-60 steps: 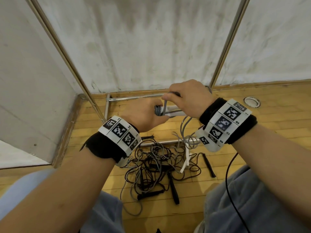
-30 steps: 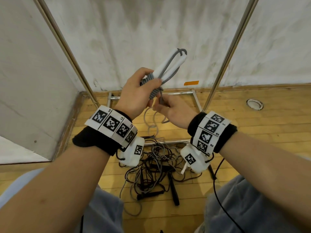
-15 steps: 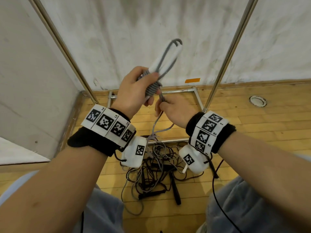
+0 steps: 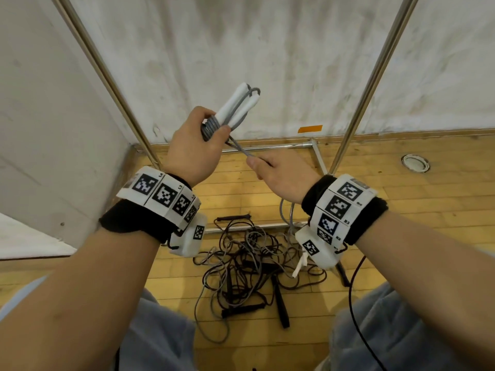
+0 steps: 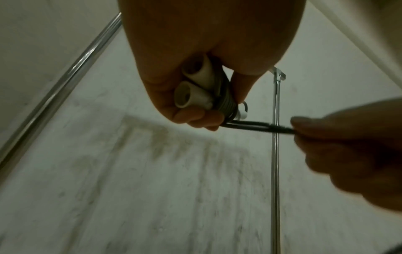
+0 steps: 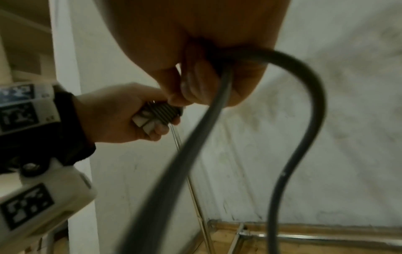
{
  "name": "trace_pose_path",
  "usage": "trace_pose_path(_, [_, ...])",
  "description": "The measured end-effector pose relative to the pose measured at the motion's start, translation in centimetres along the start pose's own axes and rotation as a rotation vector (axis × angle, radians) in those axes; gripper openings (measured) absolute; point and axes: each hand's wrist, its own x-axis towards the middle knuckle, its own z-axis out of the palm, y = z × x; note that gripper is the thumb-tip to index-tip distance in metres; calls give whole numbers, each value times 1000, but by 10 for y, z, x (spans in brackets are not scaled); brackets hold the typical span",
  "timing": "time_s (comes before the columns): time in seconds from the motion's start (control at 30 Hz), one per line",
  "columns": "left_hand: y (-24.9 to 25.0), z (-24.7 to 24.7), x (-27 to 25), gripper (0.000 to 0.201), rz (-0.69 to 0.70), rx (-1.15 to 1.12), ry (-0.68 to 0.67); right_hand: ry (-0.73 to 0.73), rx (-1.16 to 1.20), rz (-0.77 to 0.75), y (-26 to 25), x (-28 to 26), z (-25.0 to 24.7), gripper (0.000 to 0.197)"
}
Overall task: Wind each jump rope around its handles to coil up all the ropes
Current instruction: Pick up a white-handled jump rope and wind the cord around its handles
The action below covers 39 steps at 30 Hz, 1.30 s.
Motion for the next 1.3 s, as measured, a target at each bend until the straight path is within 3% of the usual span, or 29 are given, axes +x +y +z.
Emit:
trace_pose_path(0.1, [-9, 2, 0, 25, -14, 145, -16, 11, -122, -5, 3, 0, -8, 48])
trace_pose_path(0.23, [-11, 4, 0, 24, -53, 164, -70, 59, -228, 1, 8, -1, -10, 50])
trace_pose_path(0.3, [-9, 4, 0, 23, -104, 45, -113, 73, -271, 54, 14, 1, -15, 54])
trace_pose_path(0.43, [0, -2, -2, 10, -198, -448, -160, 22, -279, 162, 30, 4, -27, 60])
trace_pose_path(0.57, [5, -7, -4, 6, -218, -586, -193, -87, -261, 183, 34, 4, -22, 60])
trace_pose_path(0.67, [1, -8, -2, 3, -174, -439, -173, -99, -237, 160, 30, 2, -21, 59])
trace_pose_path(0.83, [-11, 3, -3, 19, -25, 113, -117, -21, -186, -20, 11, -3, -21, 55])
trace_pose_path(0.93, [-14, 12, -4, 31, 0, 266, -126, 5, -164, -70, 0, -5, -17, 54])
trace_pose_path(1.03, [-14, 22, -5, 30, 27, 343, -144, -15, -223, -100, -6, -5, -15, 52])
trace_pose_path(1.13, [-14, 28, -6, 28, 30, 378, -226, 9, -255, -108, -4, -6, -21, 49])
trace_pose_path(1.3, [-9, 28, -12, 23, 18, 493, -528, 22, -294, -76, 7, -9, -32, 40])
